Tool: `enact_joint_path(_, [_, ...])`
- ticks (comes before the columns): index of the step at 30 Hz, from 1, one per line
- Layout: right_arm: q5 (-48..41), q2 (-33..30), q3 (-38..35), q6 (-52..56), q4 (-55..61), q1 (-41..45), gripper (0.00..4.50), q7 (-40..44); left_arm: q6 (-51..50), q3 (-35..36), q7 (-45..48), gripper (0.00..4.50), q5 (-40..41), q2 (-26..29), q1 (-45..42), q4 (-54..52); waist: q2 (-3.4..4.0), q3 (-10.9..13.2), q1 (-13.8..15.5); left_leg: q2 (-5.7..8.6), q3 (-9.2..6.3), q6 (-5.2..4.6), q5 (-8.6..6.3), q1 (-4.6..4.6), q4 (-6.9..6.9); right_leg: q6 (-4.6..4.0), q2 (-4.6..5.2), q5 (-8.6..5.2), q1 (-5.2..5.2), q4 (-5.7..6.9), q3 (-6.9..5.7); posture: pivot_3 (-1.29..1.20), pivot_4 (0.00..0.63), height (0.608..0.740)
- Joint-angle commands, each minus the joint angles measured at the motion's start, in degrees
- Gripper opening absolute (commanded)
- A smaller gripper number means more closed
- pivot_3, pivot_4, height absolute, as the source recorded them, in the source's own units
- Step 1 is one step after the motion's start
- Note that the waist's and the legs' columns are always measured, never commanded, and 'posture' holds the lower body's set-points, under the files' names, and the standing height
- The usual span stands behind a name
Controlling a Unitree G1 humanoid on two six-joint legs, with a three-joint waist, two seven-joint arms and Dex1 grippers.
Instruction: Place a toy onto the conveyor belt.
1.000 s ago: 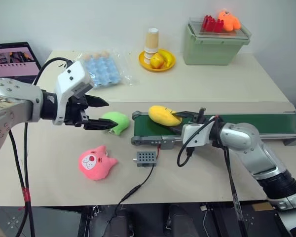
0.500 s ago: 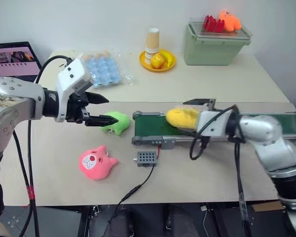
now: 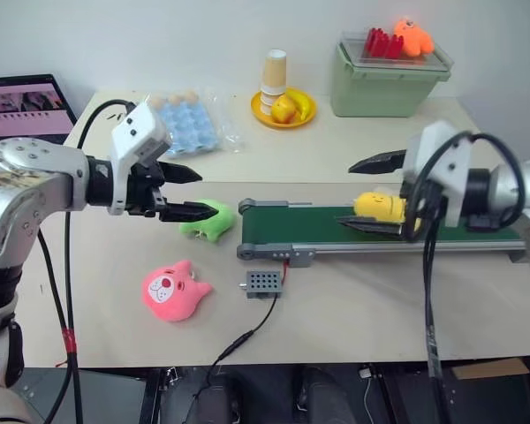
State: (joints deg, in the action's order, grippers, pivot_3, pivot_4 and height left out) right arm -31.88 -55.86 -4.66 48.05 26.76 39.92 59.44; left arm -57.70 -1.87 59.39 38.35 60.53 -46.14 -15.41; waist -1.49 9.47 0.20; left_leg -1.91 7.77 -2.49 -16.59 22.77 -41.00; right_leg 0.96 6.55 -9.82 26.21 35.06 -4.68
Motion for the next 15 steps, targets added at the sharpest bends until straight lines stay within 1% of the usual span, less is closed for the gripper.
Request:
enact_joint_path(1, [-8.85, -0.18, -4.73, 10.40, -1.15, 2.30, 4.45, -1.36, 1.73, 4.19, 1.18, 4.06, -0.77, 2.92, 1.91, 0.41, 0.00, 0.00, -0.01, 0.00, 0.00, -0.01, 0.00, 0.00, 0.01, 0.00, 0.00, 0.00, 0.00, 0.00, 0.00, 0.00, 0.150, 0.734])
enact_joint_path(3, [-9.70, -0.37, -4.65, 11.65, -2.34, 2.79, 4.45, -2.01, 1.89, 5.57, 2.01, 4.06, -0.66, 4.24, 3.95, 0.78, 0.00, 0.00, 0.06, -0.01, -0.04, -0.02, -0.01, -0.03, 0.01, -0.01, 0.00, 0.00, 0.00, 0.00, 0.04, 0.00, 0.150, 0.734])
enact_joint_path(5, [-11.01, 0.59, -4.80, 13.96, -4.74, 4.54, 4.45, -3.53, 2.56, 6.55, 3.99, 4.06, -1.14, 7.01, 7.97, 0.20, 0.00, 0.00, -0.04, 0.00, -0.03, -0.03, -0.02, -0.03, 0.00, 0.00, 0.01, 0.00, 0.01, -0.02, 0.05, 0.00, 0.150, 0.734])
enact_joint_path(9, [-10.53, 1.60, -2.67, 14.17, -7.07, 6.48, 4.45, -4.98, 3.87, 9.14, 7.91, 4.06, -0.17, 10.92, 15.93, -2.89, 0.00, 0.00, -0.16, -0.02, -0.02, -0.03, -0.02, -0.07, 0.03, 0.00, 0.01, 0.00, 0.04, -0.01, 0.13, 0.00, 0.150, 0.734])
enact_joint_path(13, [-9.77, 2.44, -1.09, 14.00, -7.78, 7.57, 4.45, -6.75, 5.65, 10.69, 9.56, 4.06, 0.26, 12.22, 20.44, -6.73, 0.01, 0.00, 0.07, -0.02, 0.01, -0.03, -0.03, -0.04, 0.03, 0.00, 0.01, 0.00, 0.05, -0.03, 0.13, 0.00, 0.150, 0.734])
enact_joint_path(15, [-9.32, 2.65, -1.03, 13.69, -8.38, 7.80, 4.45, -7.81, 4.30, 10.12, 7.53, 4.06, 0.99, 10.99, 20.54, -8.95, 0.01, 0.00, 0.40, -0.01, 0.01, -0.03, -0.03, -0.03, 0.03, 0.00, 0.03, 0.00, 0.05, -0.04, 0.12, 0.00, 0.150, 0.734])
